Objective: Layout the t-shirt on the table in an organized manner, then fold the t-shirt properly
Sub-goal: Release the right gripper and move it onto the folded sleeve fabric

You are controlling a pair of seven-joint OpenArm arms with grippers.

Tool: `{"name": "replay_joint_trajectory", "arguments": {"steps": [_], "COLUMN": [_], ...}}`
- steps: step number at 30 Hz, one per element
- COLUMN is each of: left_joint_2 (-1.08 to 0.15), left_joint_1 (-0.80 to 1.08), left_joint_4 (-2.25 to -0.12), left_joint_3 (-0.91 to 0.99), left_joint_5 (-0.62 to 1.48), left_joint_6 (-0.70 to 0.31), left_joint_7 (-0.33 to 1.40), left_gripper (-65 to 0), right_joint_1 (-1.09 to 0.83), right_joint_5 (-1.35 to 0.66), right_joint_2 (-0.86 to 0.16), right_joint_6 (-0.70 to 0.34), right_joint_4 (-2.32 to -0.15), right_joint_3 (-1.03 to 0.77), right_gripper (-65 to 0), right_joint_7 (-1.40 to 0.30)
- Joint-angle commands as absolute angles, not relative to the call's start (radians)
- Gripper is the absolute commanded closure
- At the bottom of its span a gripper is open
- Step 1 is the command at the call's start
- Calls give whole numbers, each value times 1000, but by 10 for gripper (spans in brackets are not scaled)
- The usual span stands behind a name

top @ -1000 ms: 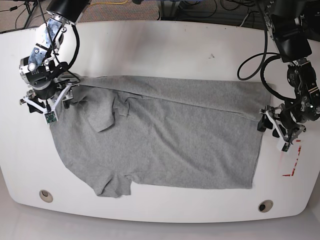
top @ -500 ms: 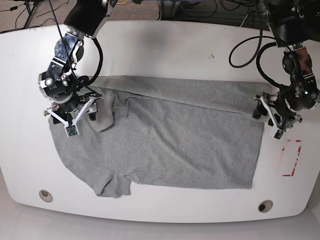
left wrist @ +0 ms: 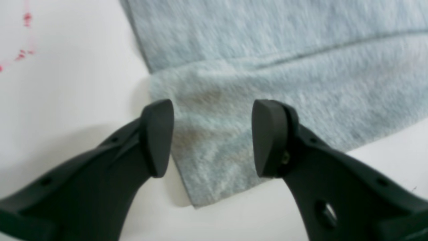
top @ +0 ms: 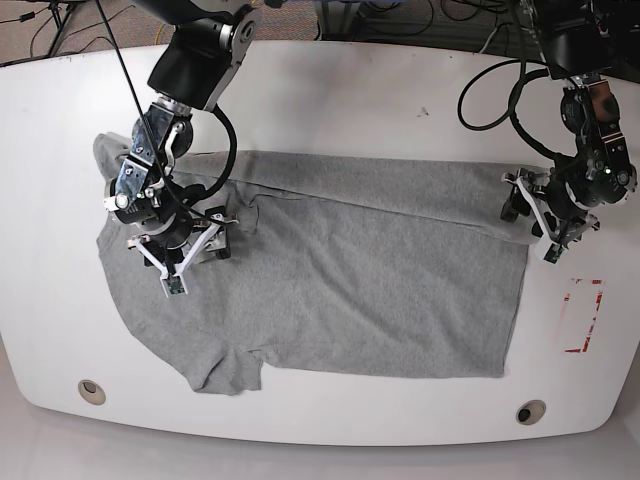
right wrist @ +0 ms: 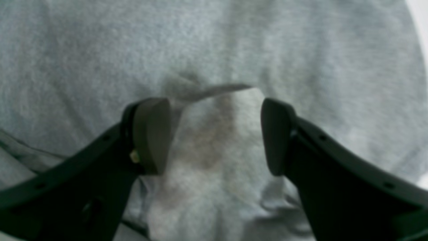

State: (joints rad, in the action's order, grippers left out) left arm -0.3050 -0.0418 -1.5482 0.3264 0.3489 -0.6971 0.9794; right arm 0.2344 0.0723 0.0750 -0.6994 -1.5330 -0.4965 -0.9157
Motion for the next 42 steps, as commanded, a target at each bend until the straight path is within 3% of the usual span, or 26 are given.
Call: {"name": "replay_joint_trajectory", "arguments": {"steps": [1, 18, 21, 24, 25, 29, 42], "left_joint_2": [-321, -325, -325, -323, -323, -323, -323], "left_joint_1": [-64, -64, -64, -64, -64, -65, -67], "left_joint_4": [-1567, -1567, -1566, -1563, -1563, -1563, -1560], "left_joint_3": [332, 334, 334, 334, 334, 334, 334], "left_joint_5": [364, 364, 364, 364, 364, 364, 361], "left_joint_6": [-698, -698, -698, -698, -698, -698, -698], "left_joint_7": [958, 958, 958, 958, 958, 958, 958], "left_gripper": [-351, -351, -351, -351, -351, -351, -351], "right_joint_1": [263, 271, 271, 271, 271, 271, 272], "right_joint_5": [62, 64, 70, 73, 73, 74, 74], "right_joint_2": [70, 22, 21, 21, 19, 19, 8], "right_joint_6": [-698, -698, -698, -698, -698, -698, -698], "right_joint_4": [-1521, -1351, -1348, -1346, -1345, -1345, -1391], "right_joint_3": [-498, -498, -498, -498, -498, -495, -492], "right_gripper": [-401, -387, -319, -209, -143, -17, 0], "right_joint_7": [-889, -760, -748, -742, -742, -742, -746]}}
